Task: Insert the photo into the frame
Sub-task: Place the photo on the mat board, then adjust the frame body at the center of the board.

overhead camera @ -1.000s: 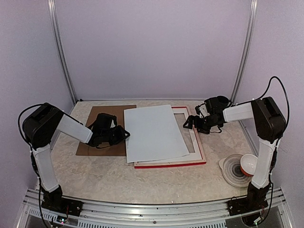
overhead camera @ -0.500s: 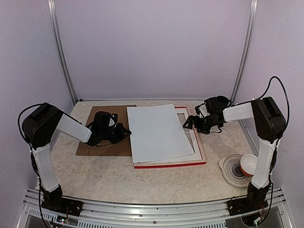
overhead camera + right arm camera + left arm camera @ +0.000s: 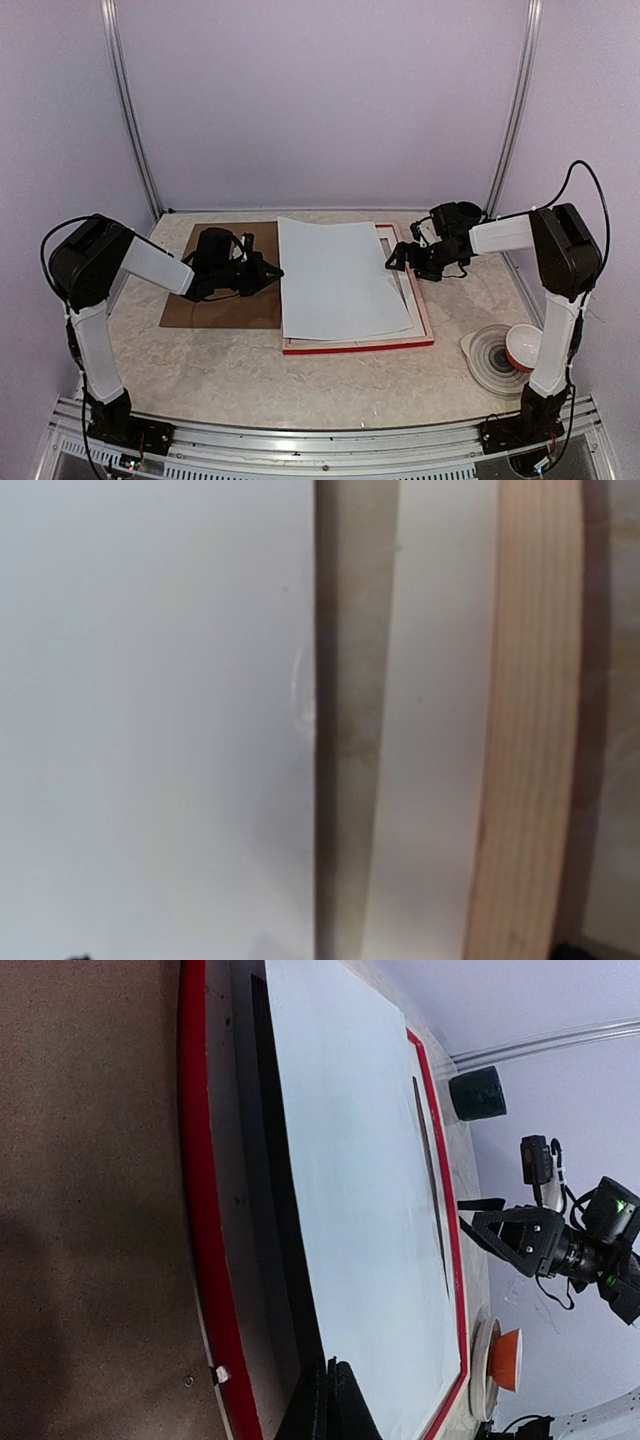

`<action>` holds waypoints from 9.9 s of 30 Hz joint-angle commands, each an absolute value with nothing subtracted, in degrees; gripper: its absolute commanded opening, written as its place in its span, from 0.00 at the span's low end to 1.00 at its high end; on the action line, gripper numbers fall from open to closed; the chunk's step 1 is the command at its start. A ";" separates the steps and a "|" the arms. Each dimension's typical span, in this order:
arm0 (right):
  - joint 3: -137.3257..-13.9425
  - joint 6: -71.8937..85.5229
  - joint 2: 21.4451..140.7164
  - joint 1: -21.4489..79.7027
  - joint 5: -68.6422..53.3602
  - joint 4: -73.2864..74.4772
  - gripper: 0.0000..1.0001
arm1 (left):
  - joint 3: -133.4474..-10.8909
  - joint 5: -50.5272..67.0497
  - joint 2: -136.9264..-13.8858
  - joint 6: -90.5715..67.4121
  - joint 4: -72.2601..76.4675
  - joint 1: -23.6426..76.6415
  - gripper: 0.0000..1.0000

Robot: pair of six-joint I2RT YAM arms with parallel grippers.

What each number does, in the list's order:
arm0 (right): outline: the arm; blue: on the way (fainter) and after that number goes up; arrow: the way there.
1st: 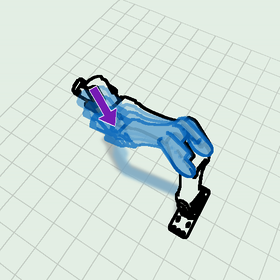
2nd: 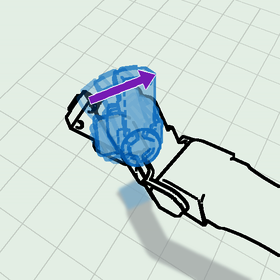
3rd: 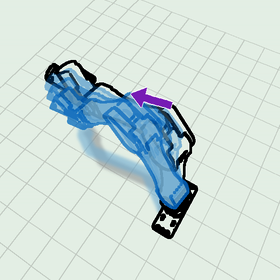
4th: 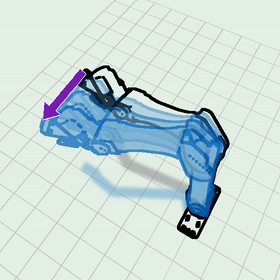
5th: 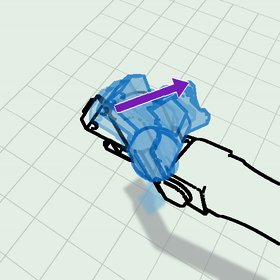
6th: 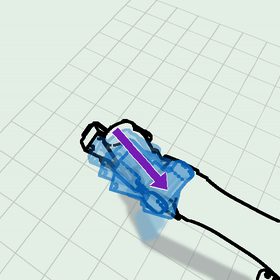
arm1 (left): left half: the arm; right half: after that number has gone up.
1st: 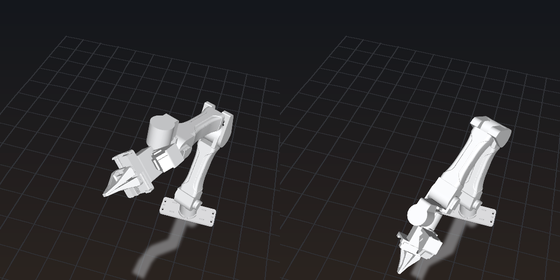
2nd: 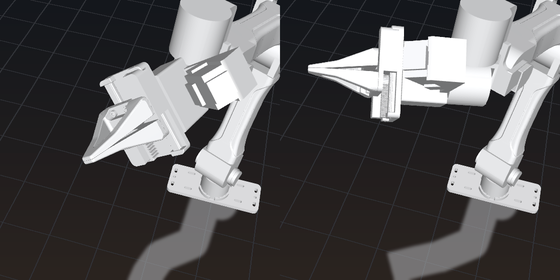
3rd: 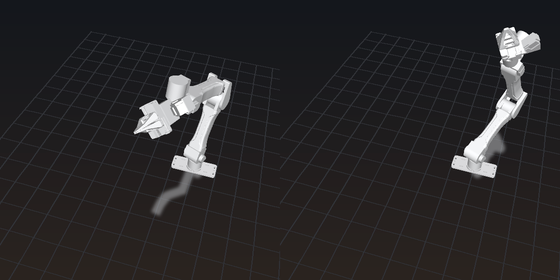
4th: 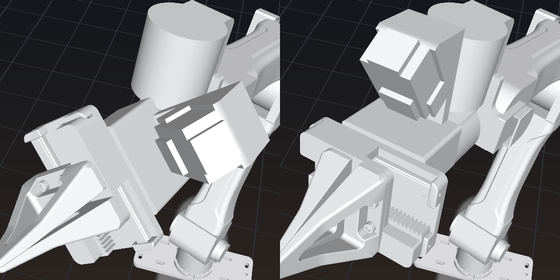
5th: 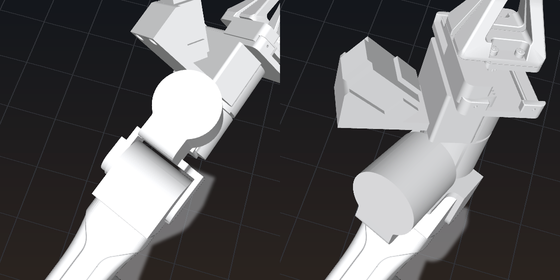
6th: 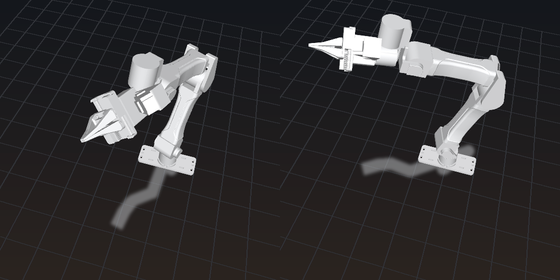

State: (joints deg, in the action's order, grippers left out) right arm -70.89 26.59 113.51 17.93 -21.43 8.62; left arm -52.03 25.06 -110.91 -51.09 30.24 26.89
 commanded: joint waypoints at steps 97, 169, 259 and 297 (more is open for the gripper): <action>-67.38 32.78 112.61 15.52 -37.79 0.12 0.99 | -58.87 49.94 -132.14 -87.02 85.27 28.04 0.00; -69.34 30.71 110.45 15.03 -35.33 4.04 0.99 | -69.18 37.08 -119.45 -43.00 27.32 26.90 0.99; -54.82 30.32 94.92 43.93 -6.94 25.98 0.99 | -33.86 2.96 -78.29 -50.85 15.72 9.47 0.99; -86.29 22.53 104.74 45.56 -5.80 29.96 0.99 | -38.54 -4.61 -80.22 -54.03 7.86 13.01 0.99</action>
